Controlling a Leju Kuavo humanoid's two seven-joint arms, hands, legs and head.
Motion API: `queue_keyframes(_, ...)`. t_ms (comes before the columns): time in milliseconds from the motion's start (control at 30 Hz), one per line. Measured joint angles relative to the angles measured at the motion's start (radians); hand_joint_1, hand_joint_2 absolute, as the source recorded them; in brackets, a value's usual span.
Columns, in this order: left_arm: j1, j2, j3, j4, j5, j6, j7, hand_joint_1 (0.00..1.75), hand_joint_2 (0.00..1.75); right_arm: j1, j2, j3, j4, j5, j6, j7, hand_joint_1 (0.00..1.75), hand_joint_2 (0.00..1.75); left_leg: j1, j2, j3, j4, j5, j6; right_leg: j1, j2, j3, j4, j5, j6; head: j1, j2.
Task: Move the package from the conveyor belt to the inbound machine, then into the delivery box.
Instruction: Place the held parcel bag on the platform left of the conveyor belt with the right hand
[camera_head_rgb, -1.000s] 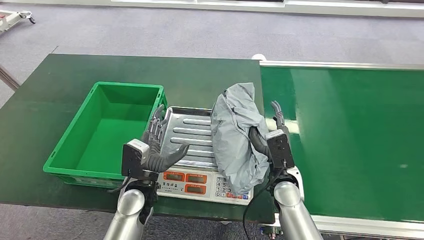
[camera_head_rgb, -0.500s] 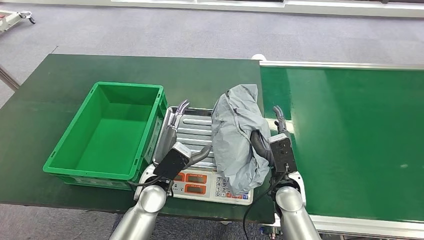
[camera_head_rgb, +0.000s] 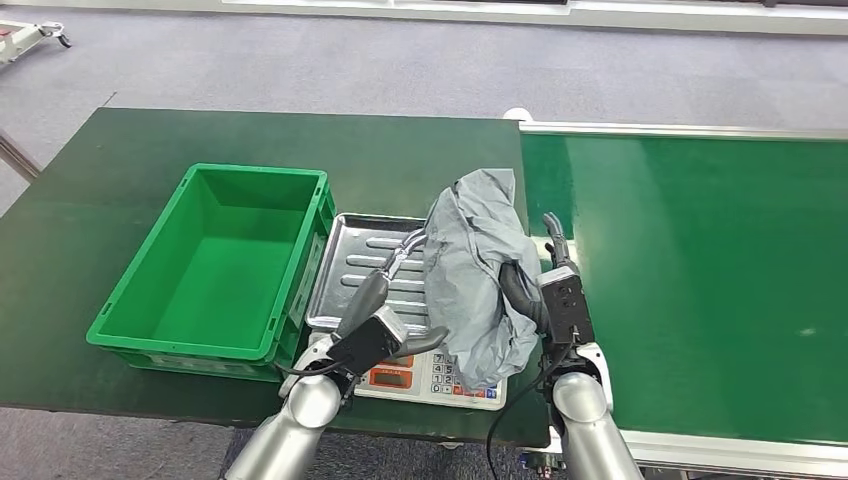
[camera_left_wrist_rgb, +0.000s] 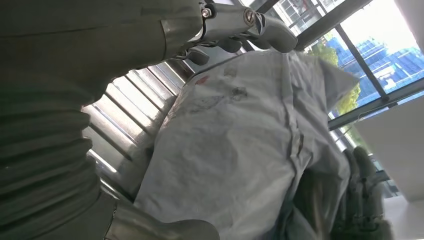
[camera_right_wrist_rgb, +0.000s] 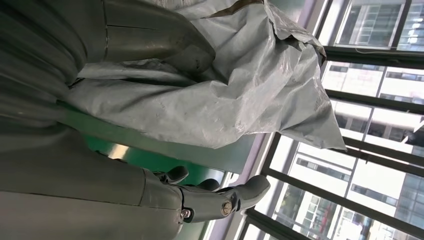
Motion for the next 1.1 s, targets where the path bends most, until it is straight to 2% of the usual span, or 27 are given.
queue_keyframes(100,-0.031,0.0,-0.039,0.078,-0.102,0.025,-0.013,0.0,1.75,-0.005,0.0,0.0,0.005,-0.002,0.01,-0.006,0.0,1.75,0.0,0.0,0.0,0.0,0.0,0.0,0.0,0.0,0.0,0.0,0.0,0.0,0.0,0.0)
queue_keyframes(200,-0.095,0.004,-0.096,0.196,-0.178,-0.022,-0.057,0.0,1.75,-0.012,0.001,0.0,0.008,-0.004,0.025,-0.012,0.0,1.75,0.0,0.0,0.0,0.0,0.0,0.0,0.0,0.0,0.0,0.0,0.0,0.0,0.0,0.0)
queue_keyframes(300,-0.164,0.01,-0.137,0.308,-0.192,-0.079,-0.115,0.0,1.75,-0.018,0.002,0.0,0.009,-0.008,0.031,-0.016,0.0,1.75,0.0,0.0,0.0,0.0,0.001,-0.001,0.0,0.0,0.001,0.0,0.001,0.0,0.0,0.0)
queue_keyframes(500,-0.256,0.014,-0.186,0.435,-0.212,-0.127,-0.172,0.0,1.75,-0.018,0.002,0.0,0.005,-0.011,0.034,-0.023,0.0,1.75,0.0,-0.002,0.0,0.0,0.001,-0.001,0.0,-0.001,0.001,0.0,0.001,0.0,0.0,0.0)
queue_keyframes(733,-0.328,0.005,-0.225,0.53,-0.242,-0.082,-0.168,0.0,1.75,-0.006,0.002,0.0,-0.026,-0.009,0.037,-0.023,0.0,1.75,0.0,-0.002,0.0,0.0,0.001,-0.001,0.0,-0.001,0.001,0.0,0.001,0.0,0.0,0.0)
queue_keyframes(867,-0.349,-0.005,-0.24,0.557,-0.256,-0.049,-0.148,1.71,1.75,0.0,0.002,0.0,-0.036,-0.009,0.04,-0.025,0.0,1.75,0.0,-0.002,0.001,0.0,0.001,-0.001,0.0,-0.001,0.001,0.0,0.001,0.0,0.0,0.0)
queue_keyframes(1100,-0.376,-0.014,-0.246,0.577,-0.233,-0.061,-0.155,1.75,1.75,0.004,0.002,0.0,-0.045,-0.011,0.041,-0.029,0.0,1.75,0.0,-0.002,0.001,0.0,0.002,0.0,0.0,-0.001,0.002,0.0,0.001,0.0,0.0,0.0)
